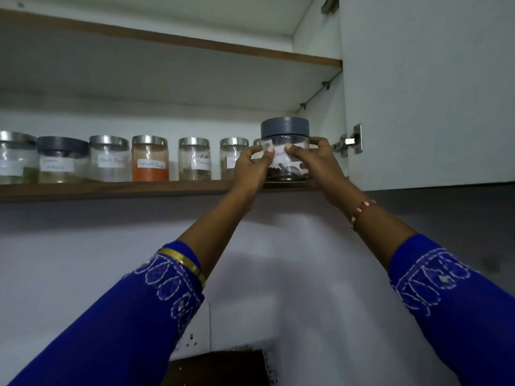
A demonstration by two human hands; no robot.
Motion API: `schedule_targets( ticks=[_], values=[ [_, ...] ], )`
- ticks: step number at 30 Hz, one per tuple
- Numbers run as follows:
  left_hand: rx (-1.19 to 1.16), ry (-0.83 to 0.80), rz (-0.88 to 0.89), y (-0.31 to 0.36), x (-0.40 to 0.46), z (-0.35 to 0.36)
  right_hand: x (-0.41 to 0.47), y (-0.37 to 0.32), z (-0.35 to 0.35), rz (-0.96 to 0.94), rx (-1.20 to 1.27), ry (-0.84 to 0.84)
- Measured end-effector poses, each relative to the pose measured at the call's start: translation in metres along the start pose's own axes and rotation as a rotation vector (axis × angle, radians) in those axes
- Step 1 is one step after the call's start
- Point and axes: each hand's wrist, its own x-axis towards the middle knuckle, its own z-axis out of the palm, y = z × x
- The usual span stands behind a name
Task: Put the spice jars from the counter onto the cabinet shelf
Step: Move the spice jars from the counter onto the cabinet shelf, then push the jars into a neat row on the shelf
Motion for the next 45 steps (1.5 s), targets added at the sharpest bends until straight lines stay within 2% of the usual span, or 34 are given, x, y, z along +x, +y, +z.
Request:
schedule_targets(
  ticks=[6, 10, 14, 17, 22, 25, 30, 33, 42, 45],
  values=[
    [0.094, 0.003, 0.024, -0.008, 0.039, 0.030, 0.039, 0.017, -0.018, -0.010, -0.062, 0.025],
    [0.152, 0.015, 0.013, -0.020, 0.054, 0.048, 0.057, 0.037, -0.029, -0.068, -0.186, 0.046],
    [0.295, 0.051, 0.061, -0.030, 0.067, 0.060, 0.071, 0.053, -0.035, -0.053, -0.204, 0.026],
    [0.466, -0.028, 0.069, -0.032, 0.076, 0.067, 0.077, 0.065, -0.041, -0.065, -0.297, 0.035],
    [0.757, -0.203, 0.028, -0.031, 0.086, 0.071, 0.089, 0.078, -0.049, -0.108, -0.590, 0.001],
    [0.817, -0.266, 0.012, -0.030, 0.089, 0.075, 0.100, 0.076, -0.053, -0.046, -0.670, -0.028],
    [0.900, -0.373, -0.078, -0.030, 0.097, 0.078, 0.106, 0.080, -0.050, -0.015, -0.739, 0.075],
    [0.978, -0.419, -0.063, -0.029, 0.097, 0.082, 0.107, 0.087, -0.046, -0.023, -0.828, 0.090],
    [1.064, -0.331, 0.010, -0.034, 0.085, 0.085, 0.095, 0.084, -0.048, -0.044, -0.915, 0.018],
    [1.192, -0.140, 0.156, -0.045, 0.068, 0.082, 0.084, 0.087, -0.045, -0.102, -0.959, 0.010]
  ],
)
